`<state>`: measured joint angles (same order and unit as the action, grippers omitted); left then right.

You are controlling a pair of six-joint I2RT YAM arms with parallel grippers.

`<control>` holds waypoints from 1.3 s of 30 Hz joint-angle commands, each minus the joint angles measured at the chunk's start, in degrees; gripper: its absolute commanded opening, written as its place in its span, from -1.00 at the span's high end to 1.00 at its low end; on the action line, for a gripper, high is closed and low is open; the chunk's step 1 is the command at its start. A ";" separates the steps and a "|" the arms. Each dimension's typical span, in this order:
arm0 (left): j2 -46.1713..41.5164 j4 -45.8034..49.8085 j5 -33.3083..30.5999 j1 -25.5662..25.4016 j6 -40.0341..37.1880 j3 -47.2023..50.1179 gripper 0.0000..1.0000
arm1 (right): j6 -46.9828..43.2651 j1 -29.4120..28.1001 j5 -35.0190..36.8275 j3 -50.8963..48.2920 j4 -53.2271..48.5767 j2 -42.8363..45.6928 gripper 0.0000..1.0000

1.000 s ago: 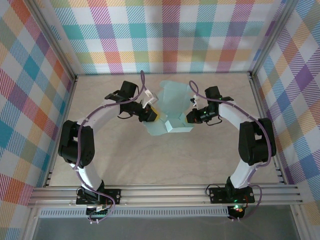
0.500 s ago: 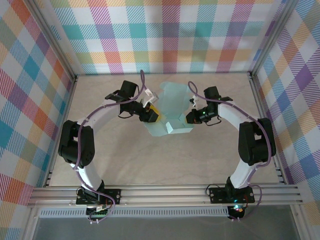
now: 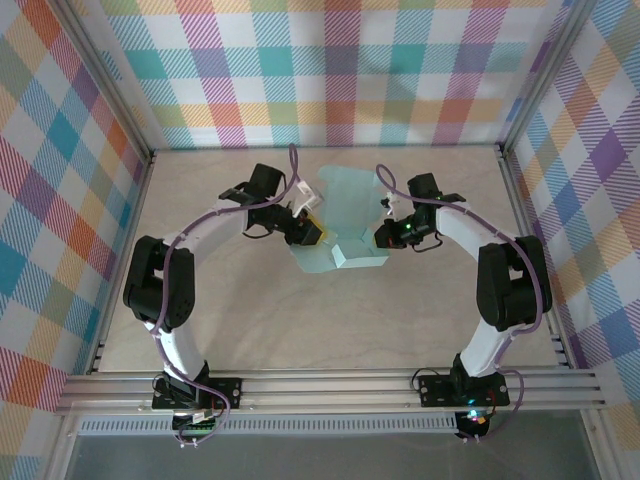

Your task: Fold the paper box

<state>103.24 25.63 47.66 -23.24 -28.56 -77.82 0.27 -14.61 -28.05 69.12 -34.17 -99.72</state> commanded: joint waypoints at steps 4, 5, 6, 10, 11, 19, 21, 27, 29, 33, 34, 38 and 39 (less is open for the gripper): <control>-6.58 -9.26 -1.97 -0.32 4.27 4.90 -0.53 | 0.67 -0.47 11.93 -2.58 6.91 5.97 1.00; -7.78 -12.04 -1.64 -0.23 4.55 5.90 -0.60 | 0.09 -0.42 14.11 -4.03 9.22 7.14 1.00; -9.05 -13.35 -1.21 0.05 5.05 6.92 -0.67 | -0.46 -0.42 15.51 -5.43 11.36 8.06 1.00; -13.63 -22.06 0.62 2.65 11.06 11.45 -0.87 | -3.10 -0.47 17.93 -12.58 22.03 12.10 1.00; -14.52 -25.18 1.22 3.66 13.21 13.02 -0.88 | -3.66 -0.37 17.39 -14.23 24.56 12.85 1.00; -17.85 -45.00 -8.58 10.79 27.02 24.30 -0.86 | -5.46 -0.42 14.10 -18.26 31.39 14.21 1.00; -15.88 -43.97 -12.86 11.20 28.21 23.48 -0.85 | -5.46 -0.42 12.53 -18.90 32.42 14.46 1.00; -4.86 -31.18 -11.91 7.81 23.27 11.64 -0.82 | -10.25 -0.42 7.78 -20.58 34.40 14.34 1.00; -1.71 -26.90 -12.09 6.20 20.91 7.95 -0.81 | -11.56 -0.42 6.41 -20.90 34.48 14.62 1.00; 0.56 -28.62 -12.42 4.88 22.15 6.96 -0.80 | -11.76 -0.51 11.23 -18.77 30.61 13.33 1.00; 0.24 -30.01 -13.37 4.88 23.48 7.97 -0.80 | -10.94 -0.51 12.88 -18.38 30.07 13.01 1.00; -2.43 -38.83 -20.83 4.94 30.86 14.54 -0.83 | -6.53 -0.80 18.28 -18.89 31.84 13.03 1.00; -2.96 -40.43 -22.42 4.96 33.43 16.26 -0.83 | -4.00 -0.77 19.15 -19.26 32.79 13.29 1.00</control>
<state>103.22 -8.58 31.48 -18.70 -1.96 -65.87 -8.19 -15.05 -12.82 49.19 -3.05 -86.59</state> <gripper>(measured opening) 0.915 0.053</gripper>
